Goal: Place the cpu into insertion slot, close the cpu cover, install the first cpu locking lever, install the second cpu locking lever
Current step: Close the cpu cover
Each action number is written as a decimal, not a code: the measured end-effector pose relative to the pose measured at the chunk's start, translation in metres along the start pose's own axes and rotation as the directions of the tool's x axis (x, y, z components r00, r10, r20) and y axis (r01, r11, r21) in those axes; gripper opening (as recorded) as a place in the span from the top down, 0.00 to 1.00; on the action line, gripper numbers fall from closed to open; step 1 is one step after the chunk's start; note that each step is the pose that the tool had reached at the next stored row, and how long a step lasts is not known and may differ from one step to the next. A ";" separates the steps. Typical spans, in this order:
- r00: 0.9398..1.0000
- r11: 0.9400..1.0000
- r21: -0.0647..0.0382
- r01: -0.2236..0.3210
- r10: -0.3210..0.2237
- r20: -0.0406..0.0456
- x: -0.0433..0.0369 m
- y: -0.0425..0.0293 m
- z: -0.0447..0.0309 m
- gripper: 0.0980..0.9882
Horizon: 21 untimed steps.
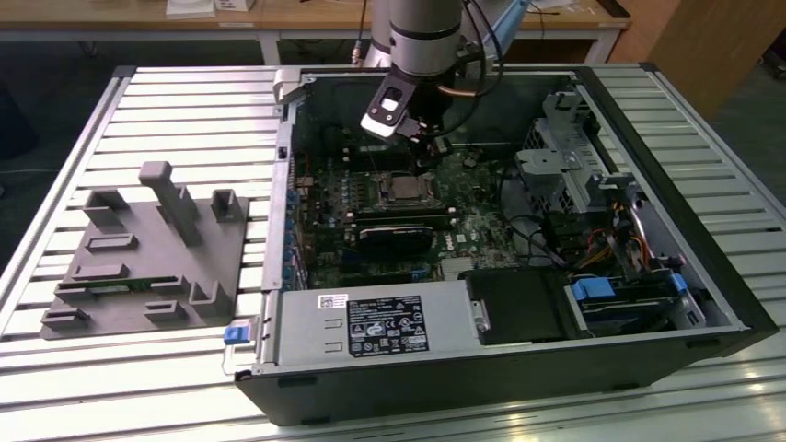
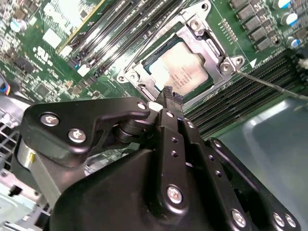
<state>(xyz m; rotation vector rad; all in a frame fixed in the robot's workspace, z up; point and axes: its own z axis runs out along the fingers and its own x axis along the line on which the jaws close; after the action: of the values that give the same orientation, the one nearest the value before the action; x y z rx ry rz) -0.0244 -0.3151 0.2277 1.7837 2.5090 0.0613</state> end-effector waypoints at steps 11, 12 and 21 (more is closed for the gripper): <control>0.988 0.988 -0.002 0.157 -0.157 -0.002 0.0002 -0.0007 0.0000 0.99; 0.985 0.985 -0.002 0.171 -0.171 -0.003 0.0003 -0.0007 0.0000 0.99; 0.954 0.954 -0.005 0.300 -0.300 -0.007 0.0003 -0.0010 -0.0001 0.99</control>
<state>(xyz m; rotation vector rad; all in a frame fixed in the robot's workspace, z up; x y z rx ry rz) -0.0254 -0.3151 0.2277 1.3811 2.7494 0.0575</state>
